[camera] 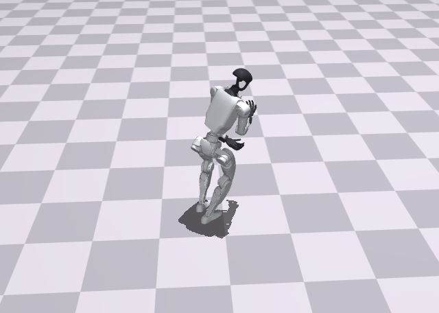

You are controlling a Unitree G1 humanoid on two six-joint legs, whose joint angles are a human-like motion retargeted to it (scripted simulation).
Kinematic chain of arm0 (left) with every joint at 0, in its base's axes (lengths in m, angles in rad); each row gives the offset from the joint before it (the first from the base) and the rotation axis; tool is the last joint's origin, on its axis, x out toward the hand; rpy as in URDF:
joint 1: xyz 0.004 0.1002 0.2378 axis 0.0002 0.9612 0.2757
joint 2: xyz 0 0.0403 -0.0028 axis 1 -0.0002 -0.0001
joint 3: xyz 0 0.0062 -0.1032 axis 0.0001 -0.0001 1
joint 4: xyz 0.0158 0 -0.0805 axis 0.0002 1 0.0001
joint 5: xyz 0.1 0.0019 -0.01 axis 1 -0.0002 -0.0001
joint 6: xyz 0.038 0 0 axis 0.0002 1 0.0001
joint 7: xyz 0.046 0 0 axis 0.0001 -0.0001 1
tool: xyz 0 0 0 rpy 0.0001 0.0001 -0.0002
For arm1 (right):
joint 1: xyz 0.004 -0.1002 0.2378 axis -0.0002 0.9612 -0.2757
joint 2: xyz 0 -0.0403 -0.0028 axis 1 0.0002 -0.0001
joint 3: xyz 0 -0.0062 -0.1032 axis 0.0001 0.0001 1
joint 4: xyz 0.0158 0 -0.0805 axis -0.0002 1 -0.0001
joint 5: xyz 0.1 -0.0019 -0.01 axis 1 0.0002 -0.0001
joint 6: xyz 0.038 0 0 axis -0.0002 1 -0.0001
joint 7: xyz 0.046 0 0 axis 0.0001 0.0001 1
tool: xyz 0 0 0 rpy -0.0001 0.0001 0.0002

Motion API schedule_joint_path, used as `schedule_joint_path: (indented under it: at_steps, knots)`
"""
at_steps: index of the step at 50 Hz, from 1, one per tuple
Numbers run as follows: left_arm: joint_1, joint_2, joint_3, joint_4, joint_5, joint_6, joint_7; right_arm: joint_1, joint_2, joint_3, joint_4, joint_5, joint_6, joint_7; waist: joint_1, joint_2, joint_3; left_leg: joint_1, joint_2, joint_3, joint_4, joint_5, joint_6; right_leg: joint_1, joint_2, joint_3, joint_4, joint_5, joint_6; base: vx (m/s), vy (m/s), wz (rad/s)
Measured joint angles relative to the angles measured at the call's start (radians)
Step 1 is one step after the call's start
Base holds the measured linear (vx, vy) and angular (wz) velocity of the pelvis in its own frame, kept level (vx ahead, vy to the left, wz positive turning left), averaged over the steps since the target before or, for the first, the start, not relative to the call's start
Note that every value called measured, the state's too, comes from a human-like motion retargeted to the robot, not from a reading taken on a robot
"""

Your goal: Kungfu

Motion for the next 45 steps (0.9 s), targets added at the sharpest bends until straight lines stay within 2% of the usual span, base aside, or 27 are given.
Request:
schedule_joint_path:
  at_steps: [2, 5, 7, 10, 12, 13, 15, 17, 18, 19, 20, 21, 22, 25, 26, 28, 30, 32, 35, 37, 40, 45]
  knots:
    - [-0.001, 0.033, 0.033, -0.006, -0.006, -0.020, 0.086, -0.081, -0.077, -0.077, -0.103, 0.007, -0.034, -0.025, -0.019, -0.009, -0.009, 0.001, 0.042, 0.085, 0.092, 0.091, 0.003, 0.064, -0.020, -0.014, -0.086, 0.049, 0.011, -0.02, -0.26, 1.28]
    - [-0.007, 0.100, 0.107, -0.062, -0.012, -0.061, 0.202, -0.206, -0.238, -0.210, -0.248, -0.023, -0.117, -0.080, -0.042, -0.029, -0.043, -0.021, 0.104, 0.187, 0.483, 0.059, 0.039, 0.160, -0.090, -0.059, -0.187, 0.105, 0.052, 0.11, -0.20, 1.25]
    - [0.000, 0.155, 0.186, -0.119, 0.052, -0.067, 0.233, -0.269, -0.346, -0.315, -0.314, -0.091, -0.171, -0.125, -0.011, -0.025, -0.075, -0.055, 0.196, 0.196, 0.810, -0.014, 0.093, 0.218, -0.092, -0.093, -0.259, 0.136, 0.066, 0.18, -0.32, 0.52]
    - [0.016, 0.278, 0.338, -0.217, 0.197, -0.080, 0.260, -0.360, -0.455, -0.458, -0.382, -0.241, -0.247, -0.224, 0.054, 0.025, -0.101, -0.176, 0.427, 0.150, 1.129, -0.117, 0.184, 0.298, 0.005, -0.119, -0.386, 0.190, 0.046, 0.17, -0.40, -0.28]
    - [0.023, 0.383, 0.447, -0.265, 0.325, -0.116, 0.321, -0.427, -0.484, -0.509, -0.409, -0.380, -0.320, -0.311, 0.116, 0.025, -0.076, -0.242, 0.599, 0.159, 1.031, -0.115, 0.229, 0.354, 0.051, -0.064, -0.420, 0.215, 0.039, 0.04, -0.10, -1.54]
    - [0.020, 0.438, 0.497, -0.277, 0.409, -0.136, 0.371, -0.461, -0.491, -0.528, -0.421, -0.465, -0.348, -0.369, 0.148, 0.016, -0.054, -0.267, 0.665, 0.170, 0.885, -0.071, 0.225, 0.381, 0.053, -0.027, -0.421, 0.226, 0.046, -0.11, 0.08, -1.69]
    - [0.012, 0.541, 0.579, -0.274, 0.599, -0.161, 0.513, -0.510, -0.513, -0.549, -0.451, -0.633, -0.376, -0.514, 0.182, -0.036, -0.026, -0.292, 0.657, 0.196, 0.450, 0.103, 0.157, 0.412, -0.008, 0.035, -0.417, 0.238, 0.072, -0.20, 0.05, -1.02]
    - [-0.006, 0.607, 0.637, -0.224, 0.794, -0.171, 0.708, -0.514, -0.546, -0.560, -0.495, -0.798, -0.395, -0.684, 0.191, -0.091, -0.025, -0.283, 0.538, 0.122, -0.088, 0.307, 0.058, 0.440, -0.082, 0.048, -0.433, 0.238, 0.090, -0.09, -0.06, -0.10]
    - [-0.022, 0.626, 0.656, -0.193, 0.868, -0.181, 0.799, -0.507, -0.573, -0.569, -0.518, -0.866, -0.412, -0.759, 0.211, -0.098, -0.018, -0.261, 0.518, 0.064, -0.333, 0.383, 0.018, 0.458, -0.095, 0.051, -0.443, 0.231, 0.091, -0.10, -0.09, -0.14]
    - [-0.037, 0.642, 0.666, -0.166, 0.909, -0.195, 0.876, -0.503, -0.601, -0.579, -0.541, -0.928, -0.433, -0.831, 0.231, -0.107, -0.014, -0.260, 0.513, 0.031, -0.494, 0.368, 0.036, 0.464, -0.113, 0.047, -0.450, 0.225, 0.090, -0.17, -0.13, -0.18]
    - [-0.052, 0.657, 0.671, -0.143, 0.933, -0.210, 0.945, -0.499, -0.632, -0.590, -0.565, -0.987, -0.457, -0.902, 0.249, -0.116, -0.012, -0.270, 0.517, 0.009, -0.612, 0.307, 0.083, 0.462, -0.133, 0.039, -0.456, 0.218, 0.088, -0.20, -0.13, -0.12]
    - [-0.046, 0.664, 0.681, -0.140, 0.921, -0.234, 0.983, -0.496, -0.651, -0.599, -0.584, -1.029, -0.481, -0.955, 0.258, -0.134, -0.018, -0.300, 0.504, -0.013, -0.622, 0.192, 0.151, 0.439, -0.160, 0.031, -0.448, 0.215, 0.089, -0.17, -0.08, -0.19]
    - [-0.037, 0.668, 0.693, -0.138, 0.906, -0.263, 1.012, -0.490, -0.667, -0.606, -0.603, -1.068, -0.502, -1.006, 0.266, -0.153, -0.019, -0.313, 0.496, -0.029, -0.618, 0.114, 0.193, 0.417, -0.189, 0.032, -0.430, 0.207, 0.095, -0.07, 0.01, -0.47]
    - [0.023, 0.648, 0.728, -0.137, 0.829, -0.359, 1.025, -0.430, -0.687, -0.596, -0.658, -1.129, -0.515, -1.101, 0.263, -0.192, -0.004, -0.289, 0.474, -0.052, -0.429, 0.155, 0.172, 0.384, -0.272, 0.058, -0.340, 0.153, 0.157, 0.12, 0.15, -0.48]
    - [0.037, 0.622, 0.754, -0.128, 0.811, -0.366, 1.014, -0.405, -0.698, -0.596, -0.671, -1.122, -0.512, -1.105, 0.255, -0.193, -0.014, -0.320, 0.479, -0.039, -0.295, 0.130, 0.190, 0.369, -0.291, 0.057, -0.322, 0.139, 0.175, 0.16, 0.17, -0.09]
    - [0.059, 0.562, 0.802, -0.110, 0.780, -0.374, 1.002, -0.353, -0.730, -0.611, -0.686, -1.101, -0.516, -1.100, 0.241, -0.183, -0.040, -0.391, 0.527, 0.007, 0.000, 0.039, 0.262, 0.342, -0.307, 0.043, -0.306, 0.120, 0.186, 0.13, 0.12, 0.12]
    - [0.083, 0.519, 0.828, -0.107, 0.732, -0.393, 1.009, -0.318, -0.760, -0.631, -0.690, -1.087, -0.527, -1.090, 0.231, -0.176, -0.062, -0.429, 0.585, 0.053, 0.261, -0.068, 0.369, 0.317, -0.310, 0.038, -0.311, 0.113, 0.186, 0.13, 0.02, -0.23]
    - [0.126, 0.496, 0.826, -0.128, 0.622, -0.452, 1.046, -0.288, -0.787, -0.659, -0.707, -1.044, -0.527, -1.069, 0.261, -0.139, -0.047, -0.435, 0.655, 0.005, 0.464, -0.142, 0.371, 0.294, -0.247, 0.089, -0.290, 0.095, 0.178, 0.09, 0.00, -1.18]
    - [0.172, 0.478, 0.834, -0.120, 0.552, -0.492, 1.086, -0.258, -0.827, -0.686, -0.709, -1.031, -0.525, -1.053, 0.260, -0.093, -0.050, -0.425, 0.661, 0.013, 0.618, -0.197, 0.370, 0.256, -0.204, 0.108, -0.294, 0.099, 0.178, -0.01, 0.09, -0.50]
    - [0.188, 0.465, 0.853, -0.088, 0.553, -0.474, 1.046, -0.233, -0.848, -0.701, -0.705, -1.024, -0.524, -1.054, 0.248, -0.072, -0.063, -0.418, 0.674, 0.035, 0.659, -0.225, 0.370, 0.245, -0.185, 0.106, -0.303, 0.098, 0.182, 0.01, 0.03, 0.06]
    - [0.184, 0.452, 0.861, -0.049, 0.515, -0.440, 0.950, -0.198, -0.870, -0.730, -0.702, -1.018, -0.521, -1.048, 0.233, -0.052, -0.067, -0.417, 0.652, 0.048, 0.687, -0.205, 0.364, 0.233, -0.174, 0.094, -0.305, 0.100, 0.189, -0.02, 0.06, 0.13]
    - [0.158, 0.428, 0.829, -0.026, 0.458, -0.458, 0.918, -0.149, -0.891, -0.777, -0.703, -0.972, -0.521, -1.028, 0.231, -0.054, -0.064, -0.372, 0.659, 0.064, 0.753, -0.203, 0.345, 0.237, -0.178, 0.073, -0.299, 0.112, 0.186, 0.03, 0.01, 0.07]
